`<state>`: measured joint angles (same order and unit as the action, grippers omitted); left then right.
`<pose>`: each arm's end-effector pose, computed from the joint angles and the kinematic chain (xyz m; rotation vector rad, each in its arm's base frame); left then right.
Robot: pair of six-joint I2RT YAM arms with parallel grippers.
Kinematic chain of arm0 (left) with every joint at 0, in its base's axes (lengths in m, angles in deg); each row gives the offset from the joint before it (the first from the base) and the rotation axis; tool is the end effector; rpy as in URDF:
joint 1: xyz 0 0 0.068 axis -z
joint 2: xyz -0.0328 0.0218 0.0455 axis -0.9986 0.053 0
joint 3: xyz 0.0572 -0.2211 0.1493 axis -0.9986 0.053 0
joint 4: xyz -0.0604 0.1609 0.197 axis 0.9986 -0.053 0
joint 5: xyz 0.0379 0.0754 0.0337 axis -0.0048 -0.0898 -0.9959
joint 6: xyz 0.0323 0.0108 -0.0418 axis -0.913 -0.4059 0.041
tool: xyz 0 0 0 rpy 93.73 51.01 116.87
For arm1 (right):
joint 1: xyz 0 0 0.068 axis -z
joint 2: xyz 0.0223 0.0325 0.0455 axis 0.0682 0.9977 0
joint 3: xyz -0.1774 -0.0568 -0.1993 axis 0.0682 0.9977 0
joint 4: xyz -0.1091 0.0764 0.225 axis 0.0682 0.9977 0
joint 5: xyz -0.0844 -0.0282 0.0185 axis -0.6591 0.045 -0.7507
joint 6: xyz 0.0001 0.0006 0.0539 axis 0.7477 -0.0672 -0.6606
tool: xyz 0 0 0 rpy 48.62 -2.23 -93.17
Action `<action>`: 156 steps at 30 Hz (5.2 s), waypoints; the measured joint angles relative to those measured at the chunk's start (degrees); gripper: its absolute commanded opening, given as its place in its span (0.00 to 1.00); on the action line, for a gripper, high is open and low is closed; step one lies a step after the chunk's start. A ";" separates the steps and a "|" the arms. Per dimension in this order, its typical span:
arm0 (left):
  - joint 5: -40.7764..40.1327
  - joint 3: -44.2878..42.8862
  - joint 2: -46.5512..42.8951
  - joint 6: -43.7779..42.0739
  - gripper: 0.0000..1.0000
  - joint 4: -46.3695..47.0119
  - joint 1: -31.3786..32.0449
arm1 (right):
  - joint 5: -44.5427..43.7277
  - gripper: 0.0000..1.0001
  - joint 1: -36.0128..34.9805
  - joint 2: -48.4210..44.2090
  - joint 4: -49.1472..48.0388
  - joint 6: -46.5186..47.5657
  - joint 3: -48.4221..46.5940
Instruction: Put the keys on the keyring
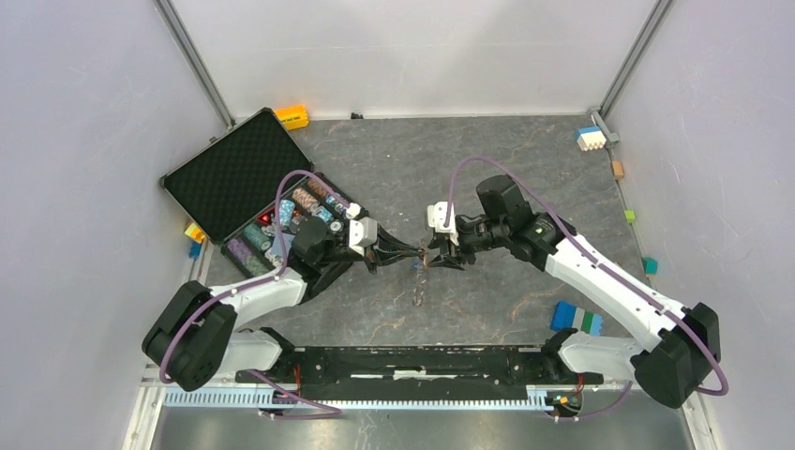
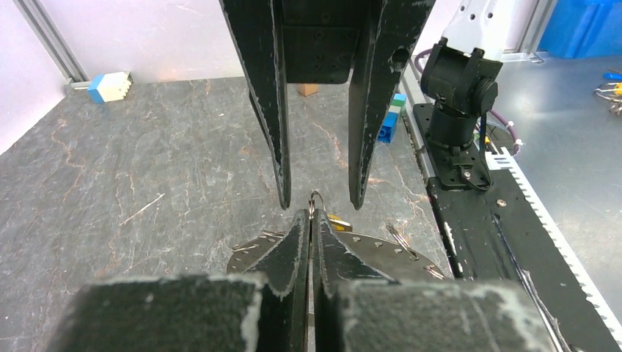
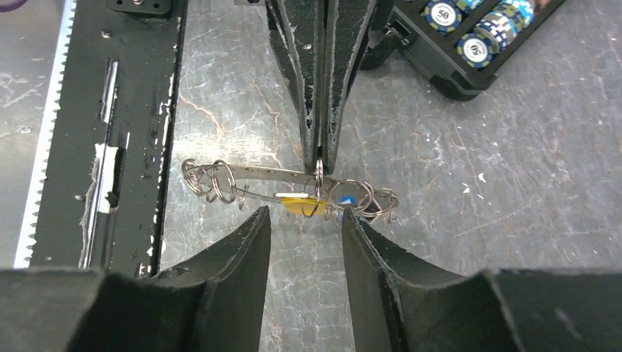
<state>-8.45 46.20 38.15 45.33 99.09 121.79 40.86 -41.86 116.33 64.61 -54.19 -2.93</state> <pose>0.1853 -0.1641 0.2439 1.1781 1.0669 -1.1679 0.1807 0.1711 0.3086 -1.5719 1.5162 0.8578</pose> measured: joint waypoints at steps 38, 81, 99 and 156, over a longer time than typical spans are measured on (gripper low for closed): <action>1.57 0.39 -0.11 -1.88 0.02 -2.75 0.02 | 5.73 0.17 1.27 4.15 0.11 -0.59 -1.03; 4.20 0.92 -0.44 -0.59 0.02 1.31 0.02 | 9.07 0.11 1.70 6.80 0.22 -0.55 -1.01; 4.50 0.92 -0.44 0.55 0.02 2.69 0.02 | 9.38 0.31 1.70 3.13 0.22 1.29 -0.81; -0.46 -2.97 -2.86 -12.09 0.46 -16.98 0.02 | -10.82 0.00 -5.18 8.11 10.47 1.36 -8.90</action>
<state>-8.90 43.23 35.28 33.25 82.11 121.81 30.04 -47.04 124.44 75.08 -52.83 -11.83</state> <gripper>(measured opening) 0.457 0.010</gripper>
